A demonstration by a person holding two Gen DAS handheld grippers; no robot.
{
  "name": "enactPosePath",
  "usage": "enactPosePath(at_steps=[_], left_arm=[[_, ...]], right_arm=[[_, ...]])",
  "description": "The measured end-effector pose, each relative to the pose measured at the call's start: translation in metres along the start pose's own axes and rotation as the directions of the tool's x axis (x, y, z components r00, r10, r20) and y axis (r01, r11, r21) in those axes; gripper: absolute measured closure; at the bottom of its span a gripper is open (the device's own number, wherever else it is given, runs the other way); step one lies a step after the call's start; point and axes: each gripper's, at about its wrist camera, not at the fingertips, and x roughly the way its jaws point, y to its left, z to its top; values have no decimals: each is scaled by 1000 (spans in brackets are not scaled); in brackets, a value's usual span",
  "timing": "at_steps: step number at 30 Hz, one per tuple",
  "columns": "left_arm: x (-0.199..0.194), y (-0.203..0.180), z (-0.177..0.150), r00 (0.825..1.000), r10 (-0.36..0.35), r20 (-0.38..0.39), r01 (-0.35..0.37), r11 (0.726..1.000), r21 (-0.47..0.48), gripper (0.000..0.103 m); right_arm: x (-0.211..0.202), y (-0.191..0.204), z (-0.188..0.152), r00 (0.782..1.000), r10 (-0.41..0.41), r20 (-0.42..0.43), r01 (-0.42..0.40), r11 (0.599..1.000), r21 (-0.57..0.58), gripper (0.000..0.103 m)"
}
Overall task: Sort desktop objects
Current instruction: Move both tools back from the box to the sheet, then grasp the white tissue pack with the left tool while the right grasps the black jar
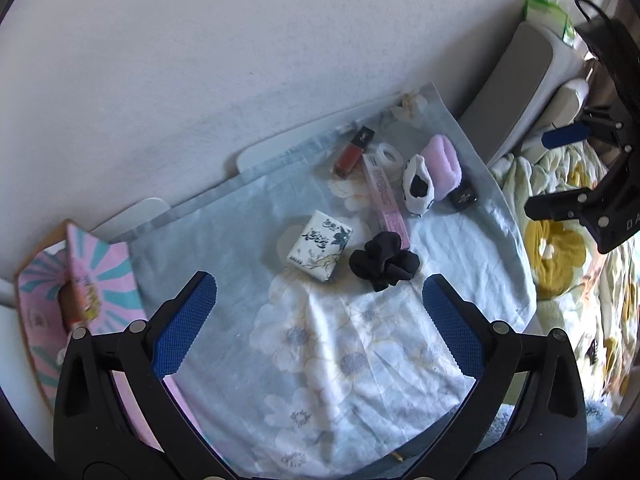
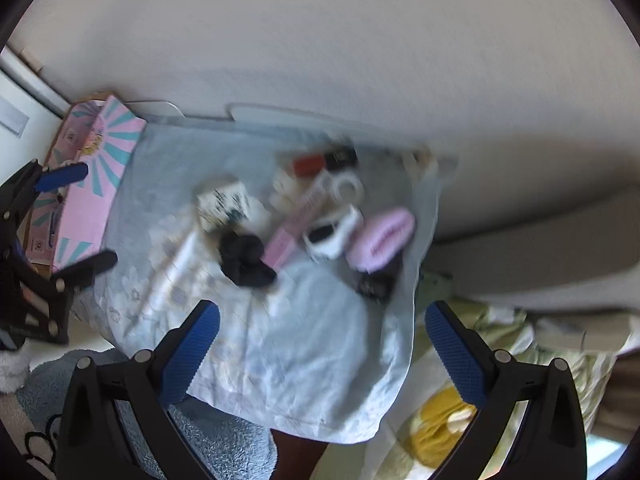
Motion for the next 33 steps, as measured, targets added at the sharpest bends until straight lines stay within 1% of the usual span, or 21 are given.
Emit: enactPosePath(at_steps=[3,9,14,16,17,20,22,23,25,26,27,30,33], left_arm=[[16,-4,4,1000,2,-9,-2,1000,18,0],[54,-4,7,999,11,-40,-9,999,51,2],[86,2,7,997,22,-78,-16,997,74,8],[95,5,7,996,12,-84,-5,997,77,11],[99,6,8,996,6,-86,0,997,79,11],[110,8,9,996,-1,-90,9,995,96,12],[118,8,9,995,-6,-100,16,995,103,17],[121,8,9,995,-8,-103,19,994,105,18],[127,8,8,994,-15,-111,27,994,107,25],[129,8,8,993,-19,-114,32,994,108,26],[131,8,7,993,-23,-116,36,993,110,27],[138,7,3,992,-28,-122,42,992,121,29],[144,6,-1,991,-25,-130,42,991,127,32]], right_arm=[[15,-13,-11,1000,-4,-6,4,1000,24,1],[44,-30,-22,998,65,21,-66,994,90,1],[73,-29,-24,993,117,33,-120,985,124,1],[83,-28,-24,993,110,31,-113,984,135,2],[88,-28,-23,994,108,32,-111,984,141,5],[99,-30,-19,994,107,28,-111,980,167,5],[104,-32,-17,995,96,28,-99,978,183,6],[107,-33,-16,996,87,27,-90,977,191,7],[111,-37,-14,996,81,28,-85,975,203,10],[113,-38,-14,996,82,30,-87,974,211,14],[115,-41,-13,996,87,30,-92,970,225,21],[123,-49,-12,993,115,28,-118,955,270,26],[121,-50,-12,992,118,47,-126,955,269,31]])
